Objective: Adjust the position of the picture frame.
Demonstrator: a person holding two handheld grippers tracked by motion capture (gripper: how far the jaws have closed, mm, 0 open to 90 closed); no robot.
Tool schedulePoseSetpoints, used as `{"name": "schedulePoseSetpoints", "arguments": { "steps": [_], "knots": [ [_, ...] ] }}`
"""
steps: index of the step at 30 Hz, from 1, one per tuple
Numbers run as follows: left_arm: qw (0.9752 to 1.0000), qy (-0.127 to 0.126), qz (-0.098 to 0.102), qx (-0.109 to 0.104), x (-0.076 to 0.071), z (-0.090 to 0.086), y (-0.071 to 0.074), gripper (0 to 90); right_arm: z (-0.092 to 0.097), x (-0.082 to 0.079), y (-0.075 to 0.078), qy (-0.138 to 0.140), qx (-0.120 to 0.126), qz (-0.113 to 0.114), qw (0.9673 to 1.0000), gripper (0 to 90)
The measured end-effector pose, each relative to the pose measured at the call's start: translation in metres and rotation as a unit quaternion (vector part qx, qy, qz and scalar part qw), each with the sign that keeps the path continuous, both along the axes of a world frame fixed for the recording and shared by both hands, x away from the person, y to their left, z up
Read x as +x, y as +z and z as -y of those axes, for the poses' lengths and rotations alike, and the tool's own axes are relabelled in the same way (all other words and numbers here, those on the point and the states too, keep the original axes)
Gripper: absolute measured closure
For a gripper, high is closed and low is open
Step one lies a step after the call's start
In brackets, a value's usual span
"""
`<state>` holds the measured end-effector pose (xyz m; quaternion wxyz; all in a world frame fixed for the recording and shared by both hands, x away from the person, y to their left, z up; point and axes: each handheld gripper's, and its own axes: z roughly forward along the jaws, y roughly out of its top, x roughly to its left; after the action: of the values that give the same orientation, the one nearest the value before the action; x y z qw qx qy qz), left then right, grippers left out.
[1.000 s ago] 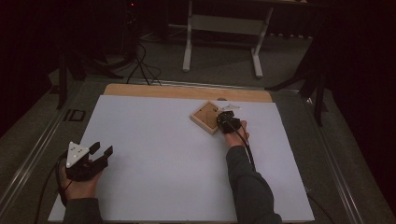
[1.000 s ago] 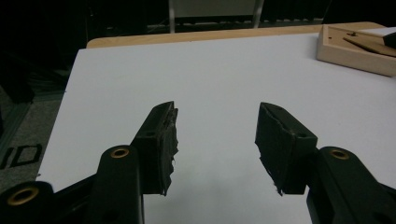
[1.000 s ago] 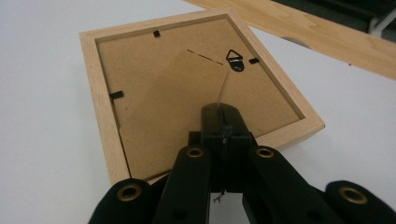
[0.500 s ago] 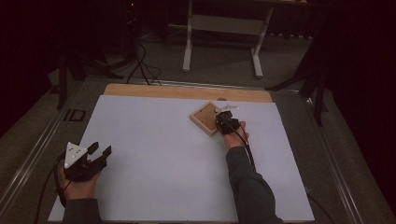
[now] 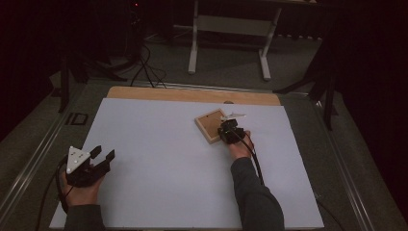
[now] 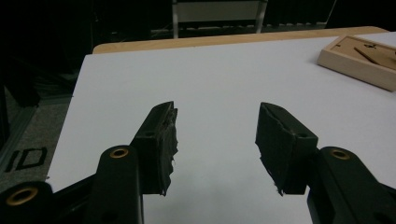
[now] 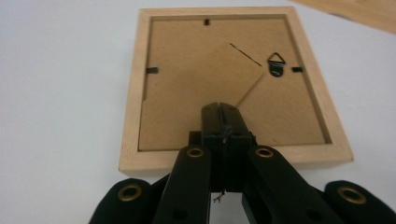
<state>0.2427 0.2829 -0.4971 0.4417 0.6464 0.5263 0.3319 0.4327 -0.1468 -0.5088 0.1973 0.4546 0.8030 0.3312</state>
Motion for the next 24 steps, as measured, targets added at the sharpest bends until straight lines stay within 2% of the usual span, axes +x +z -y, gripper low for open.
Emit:
{"name": "schedulePoseSetpoints", "arguments": {
  "steps": [6,9,15,18,21,23,24],
  "knots": [
    [1.0,-0.002,0.001,0.003,0.0,0.001,0.0,47.5,-0.006,-0.012,-0.001,0.021,0.013,0.0,0.9997,90.0],
    [1.0,0.0,0.002,0.002,0.0,0.001,0.001,47.5,-0.01,-0.018,-0.002,0.04,0.027,-0.009,0.9988,90.0],
    [1.0,-0.001,0.004,0.001,0.001,0.001,0.001,47.5,-0.025,-0.032,-0.002,0.069,0.033,-0.013,0.997,90.0],
    [1.0,-0.001,0.003,0.003,0.001,0.001,0.001,47.5,-0.036,-0.041,-0.002,0.088,0.032,-0.008,0.9956,90.0],
    [1.0,0.0,0.004,0.001,0.0,0.001,0.001,47.5,-0.044,-0.045,-0.002,0.117,0.029,-0.007,0.9927,89.9],
    [1.0,0.001,0.007,-0.002,-0.001,0.0,0.002,47.4,-0.044,-0.045,-0.001,0.13,0.019,0.0,0.9914,89.9],
    [1.0,0.001,0.007,-0.003,-0.001,-0.001,0.002,47.4,-0.043,-0.045,0.0,0.132,0.021,0.005,0.991,89.9]
  ]
}}
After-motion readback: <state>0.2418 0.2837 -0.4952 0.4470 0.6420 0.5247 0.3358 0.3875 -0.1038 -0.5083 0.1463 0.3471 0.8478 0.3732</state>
